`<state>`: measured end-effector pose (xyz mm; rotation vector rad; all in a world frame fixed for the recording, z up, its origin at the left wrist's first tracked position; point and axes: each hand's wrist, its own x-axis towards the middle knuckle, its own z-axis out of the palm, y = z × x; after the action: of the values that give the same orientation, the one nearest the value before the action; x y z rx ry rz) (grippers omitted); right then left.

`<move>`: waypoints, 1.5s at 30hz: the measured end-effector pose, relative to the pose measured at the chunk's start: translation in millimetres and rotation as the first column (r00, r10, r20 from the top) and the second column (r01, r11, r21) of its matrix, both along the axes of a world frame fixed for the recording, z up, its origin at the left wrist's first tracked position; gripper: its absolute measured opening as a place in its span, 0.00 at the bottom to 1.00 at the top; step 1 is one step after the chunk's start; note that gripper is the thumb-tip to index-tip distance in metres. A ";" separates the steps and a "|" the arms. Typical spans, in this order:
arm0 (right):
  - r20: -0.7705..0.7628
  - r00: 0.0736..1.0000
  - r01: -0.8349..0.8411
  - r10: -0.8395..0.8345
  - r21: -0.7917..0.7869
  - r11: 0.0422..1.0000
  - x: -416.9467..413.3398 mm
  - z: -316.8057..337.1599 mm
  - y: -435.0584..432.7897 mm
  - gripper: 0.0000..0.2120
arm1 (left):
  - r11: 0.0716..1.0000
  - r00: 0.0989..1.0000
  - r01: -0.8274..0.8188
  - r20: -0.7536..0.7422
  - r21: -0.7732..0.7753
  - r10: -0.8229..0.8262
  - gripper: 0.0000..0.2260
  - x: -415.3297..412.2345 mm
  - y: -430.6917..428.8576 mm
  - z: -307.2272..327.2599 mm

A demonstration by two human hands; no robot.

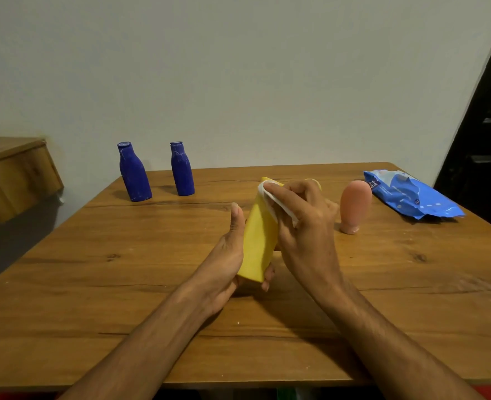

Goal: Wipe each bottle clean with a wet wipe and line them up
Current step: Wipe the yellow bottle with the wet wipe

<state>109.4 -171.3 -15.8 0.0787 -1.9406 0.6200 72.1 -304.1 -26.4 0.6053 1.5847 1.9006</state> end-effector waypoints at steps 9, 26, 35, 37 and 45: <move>-0.040 0.999 -0.012 0.011 -0.024 1.000 -1.9 3.1 5.0 0.16 | 0.985 0.994 -0.008 -0.108 -0.171 -0.010 0.35 7.7 -1.0 4.1; -0.080 0.995 -0.062 0.053 -0.116 0.991 -0.4 5.8 1.8 0.17 | 0.994 0.993 -0.064 0.104 0.087 0.054 0.36 6.1 -1.1 10.0; -0.077 0.996 -0.058 0.049 -0.119 0.991 -1.5 4.2 4.0 0.16 | 0.994 0.983 -0.024 0.181 0.105 0.005 0.36 6.8 -2.8 14.5; -0.083 0.994 -0.087 0.077 -0.119 0.989 -3.4 3.1 2.8 0.15 | 0.979 0.965 -0.076 0.259 0.189 0.025 0.35 8.0 -1.0 16.1; -0.094 0.990 -0.117 0.104 -0.141 0.983 -5.5 2.2 7.0 0.15 | 0.978 0.953 -0.040 0.301 0.205 -0.024 0.33 8.9 -3.5 16.3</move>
<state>103.9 -164.4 -13.6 0.1200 -1.8111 0.8185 81.0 -307.6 -10.1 0.3697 1.2059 2.0684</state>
